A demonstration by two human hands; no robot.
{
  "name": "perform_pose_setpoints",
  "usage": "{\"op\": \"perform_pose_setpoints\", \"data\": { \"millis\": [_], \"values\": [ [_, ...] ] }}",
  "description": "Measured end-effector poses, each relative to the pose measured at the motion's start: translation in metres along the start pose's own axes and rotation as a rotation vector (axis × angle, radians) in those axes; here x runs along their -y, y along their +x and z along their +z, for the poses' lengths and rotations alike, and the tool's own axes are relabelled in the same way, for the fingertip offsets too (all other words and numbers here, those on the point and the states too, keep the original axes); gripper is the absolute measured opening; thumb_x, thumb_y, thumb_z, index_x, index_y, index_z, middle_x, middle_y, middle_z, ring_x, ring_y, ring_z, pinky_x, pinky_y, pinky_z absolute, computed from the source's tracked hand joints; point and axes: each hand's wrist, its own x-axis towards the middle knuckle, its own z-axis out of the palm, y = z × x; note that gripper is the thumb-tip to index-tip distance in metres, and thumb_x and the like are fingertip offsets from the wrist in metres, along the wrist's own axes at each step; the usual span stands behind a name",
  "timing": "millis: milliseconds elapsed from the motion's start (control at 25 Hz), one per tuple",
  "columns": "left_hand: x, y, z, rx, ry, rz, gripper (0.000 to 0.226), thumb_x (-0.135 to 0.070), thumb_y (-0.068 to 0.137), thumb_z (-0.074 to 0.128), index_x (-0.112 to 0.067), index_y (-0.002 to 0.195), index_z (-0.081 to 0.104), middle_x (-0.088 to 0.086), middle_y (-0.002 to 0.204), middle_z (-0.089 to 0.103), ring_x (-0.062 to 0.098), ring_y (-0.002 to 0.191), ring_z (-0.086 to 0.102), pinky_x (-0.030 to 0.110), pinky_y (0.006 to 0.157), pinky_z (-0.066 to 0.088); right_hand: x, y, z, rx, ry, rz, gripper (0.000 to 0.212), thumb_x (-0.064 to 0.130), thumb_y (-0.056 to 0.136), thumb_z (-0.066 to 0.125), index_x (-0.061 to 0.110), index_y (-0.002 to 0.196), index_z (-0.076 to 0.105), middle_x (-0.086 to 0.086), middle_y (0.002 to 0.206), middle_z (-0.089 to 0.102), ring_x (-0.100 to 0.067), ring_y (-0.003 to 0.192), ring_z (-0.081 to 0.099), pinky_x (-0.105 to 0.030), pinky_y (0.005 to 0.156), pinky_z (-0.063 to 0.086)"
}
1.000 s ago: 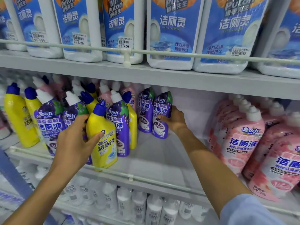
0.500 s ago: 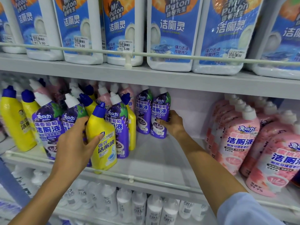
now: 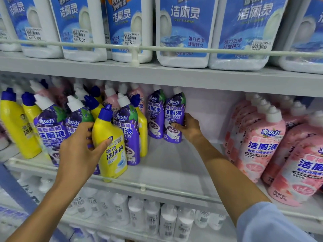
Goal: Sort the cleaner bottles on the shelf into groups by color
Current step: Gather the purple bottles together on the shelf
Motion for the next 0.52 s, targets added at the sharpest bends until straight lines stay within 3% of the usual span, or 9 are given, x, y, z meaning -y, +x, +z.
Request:
{"op": "perform_pose_setpoints", "data": {
  "millis": [240, 520],
  "values": [
    [-0.001, -0.001, 0.001, -0.012, 0.010, 0.027, 0.045, -0.029, 0.079, 0.084, -0.016, 0.113, 0.058, -0.006, 0.084, 0.059, 0.019, 0.075, 0.059, 0.033, 0.065, 0.043, 0.012, 0.001, -0.003, 0.034, -0.142, 0.025, 0.065, 0.038, 0.083, 0.081, 0.010, 0.134, 0.052, -0.010, 0.134, 0.064, -0.028, 0.113, 0.067, -0.036, 0.090, 0.056],
    [0.007, -0.002, 0.007, -0.056, 0.034, -0.003, 0.045, -0.033, 0.078, 0.086, -0.012, 0.106, 0.058, 0.004, 0.085, 0.066, 0.028, 0.077, 0.065, 0.041, 0.071, 0.050, 0.022, -0.021, -0.014, 0.051, -0.390, 0.036, 0.059, 0.052, 0.092, 0.066, 0.007, 0.128, 0.052, -0.012, 0.127, 0.064, -0.028, 0.108, 0.066, -0.035, 0.085, 0.056]
  ]
}}
